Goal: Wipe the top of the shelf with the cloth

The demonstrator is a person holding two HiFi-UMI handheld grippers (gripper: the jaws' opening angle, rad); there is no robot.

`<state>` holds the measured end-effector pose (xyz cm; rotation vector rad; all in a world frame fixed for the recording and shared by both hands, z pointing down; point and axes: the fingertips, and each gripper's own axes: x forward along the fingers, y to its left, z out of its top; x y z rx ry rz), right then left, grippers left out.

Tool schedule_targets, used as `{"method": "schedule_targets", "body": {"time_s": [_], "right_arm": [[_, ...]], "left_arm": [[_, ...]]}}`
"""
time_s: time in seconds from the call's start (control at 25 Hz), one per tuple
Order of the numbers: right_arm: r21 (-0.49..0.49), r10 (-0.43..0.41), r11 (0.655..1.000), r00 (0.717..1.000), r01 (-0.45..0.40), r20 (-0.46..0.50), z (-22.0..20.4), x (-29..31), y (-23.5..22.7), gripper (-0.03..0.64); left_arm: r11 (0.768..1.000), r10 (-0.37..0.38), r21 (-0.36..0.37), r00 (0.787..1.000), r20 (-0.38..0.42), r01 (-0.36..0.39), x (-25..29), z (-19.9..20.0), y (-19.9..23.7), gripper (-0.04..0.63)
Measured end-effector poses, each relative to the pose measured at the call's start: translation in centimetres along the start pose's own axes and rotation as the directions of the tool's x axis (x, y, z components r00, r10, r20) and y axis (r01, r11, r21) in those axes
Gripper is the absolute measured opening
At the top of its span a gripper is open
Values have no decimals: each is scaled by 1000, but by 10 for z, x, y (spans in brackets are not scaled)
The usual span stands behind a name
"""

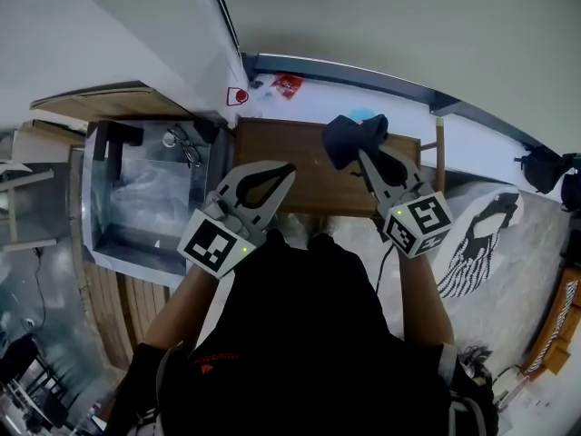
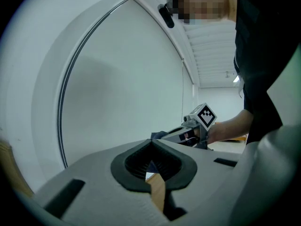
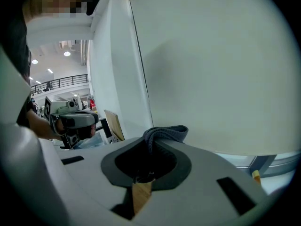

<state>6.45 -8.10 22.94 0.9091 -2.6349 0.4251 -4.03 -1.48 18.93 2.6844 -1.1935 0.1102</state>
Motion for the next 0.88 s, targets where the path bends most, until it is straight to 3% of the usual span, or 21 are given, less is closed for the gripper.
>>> {"method": "schedule_targets", "body": {"time_s": [0.88], "right_arm": [[-25, 18, 1000, 1000, -18, 10, 13, -2, -1, 31]], "left_arm": [[999, -32, -8, 999, 16, 32, 11, 5, -4, 20]]}}
